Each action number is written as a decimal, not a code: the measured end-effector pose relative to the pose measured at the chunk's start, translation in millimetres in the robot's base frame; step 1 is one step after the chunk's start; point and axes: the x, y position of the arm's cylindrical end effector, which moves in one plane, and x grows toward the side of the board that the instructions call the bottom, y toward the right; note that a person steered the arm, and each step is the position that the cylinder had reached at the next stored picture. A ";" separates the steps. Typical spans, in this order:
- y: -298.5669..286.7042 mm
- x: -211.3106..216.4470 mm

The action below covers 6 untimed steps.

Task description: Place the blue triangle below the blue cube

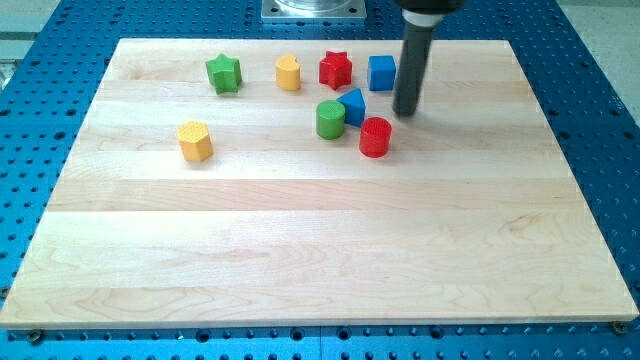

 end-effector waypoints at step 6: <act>-35.4 -18.4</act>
